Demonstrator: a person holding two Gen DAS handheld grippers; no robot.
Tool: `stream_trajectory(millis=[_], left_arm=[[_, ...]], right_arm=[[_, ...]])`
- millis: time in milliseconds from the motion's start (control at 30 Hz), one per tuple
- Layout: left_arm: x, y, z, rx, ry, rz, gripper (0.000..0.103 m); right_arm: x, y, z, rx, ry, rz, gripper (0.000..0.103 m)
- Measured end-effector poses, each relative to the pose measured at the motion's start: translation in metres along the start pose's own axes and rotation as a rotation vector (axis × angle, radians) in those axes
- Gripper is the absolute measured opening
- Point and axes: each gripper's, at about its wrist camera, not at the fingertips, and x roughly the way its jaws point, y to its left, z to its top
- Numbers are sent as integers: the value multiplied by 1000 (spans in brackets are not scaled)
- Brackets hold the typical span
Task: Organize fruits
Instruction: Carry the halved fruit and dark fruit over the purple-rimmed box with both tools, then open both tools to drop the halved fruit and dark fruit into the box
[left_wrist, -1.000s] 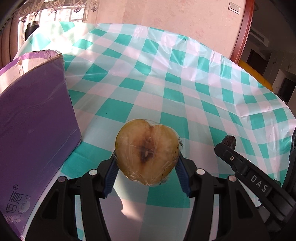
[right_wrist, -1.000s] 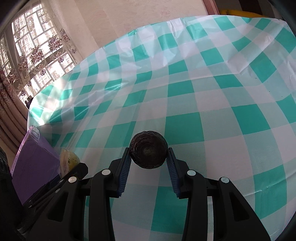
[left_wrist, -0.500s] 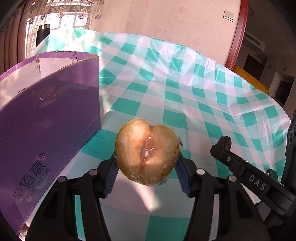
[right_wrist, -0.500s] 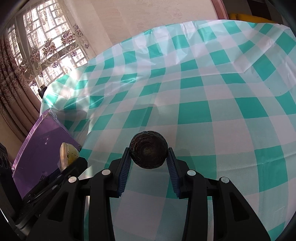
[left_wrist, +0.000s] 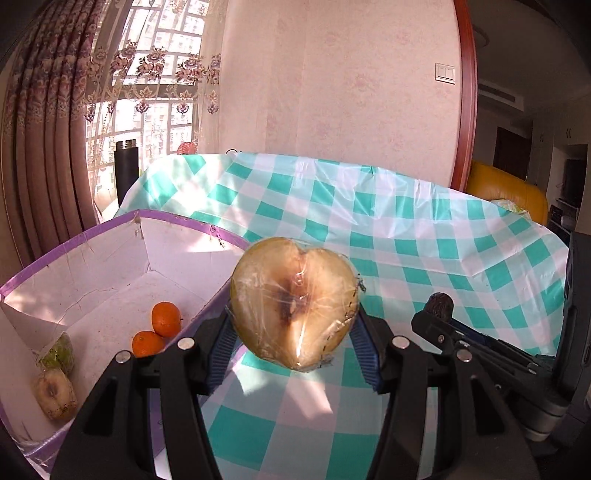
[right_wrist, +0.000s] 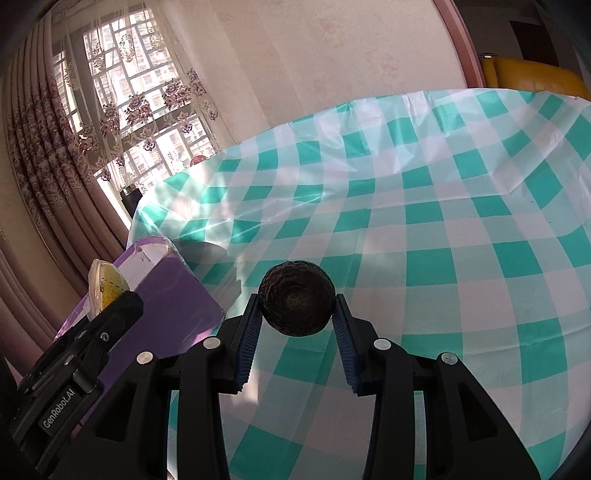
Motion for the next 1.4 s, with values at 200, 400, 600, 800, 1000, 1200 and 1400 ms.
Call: stream_trajectory(millis=[200, 400, 600, 800, 1000, 1200, 1400], left_arm=[[-17, 44, 25, -85, 36, 141, 57], [-22, 102, 33, -204, 126, 240, 57], [-28, 139, 35, -167, 193, 349, 57], [-23, 172, 24, -185, 275, 351, 57], [-20, 190, 15, -204, 322, 319, 57], [-14, 199, 9, -219, 353, 306, 57], [-10, 209, 3, -220, 383, 322, 57]], right_arm=[[-2, 45, 1, -111, -3, 57, 39], [-1, 85, 10, -191, 0, 118, 39], [16, 132, 17, -265, 38, 151, 39], [38, 179, 10, -374, 102, 155, 39], [61, 218, 0, -486, 165, 138, 39], [89, 241, -21, -592, 268, 86, 39], [108, 254, -37, -685, 339, 25, 39]])
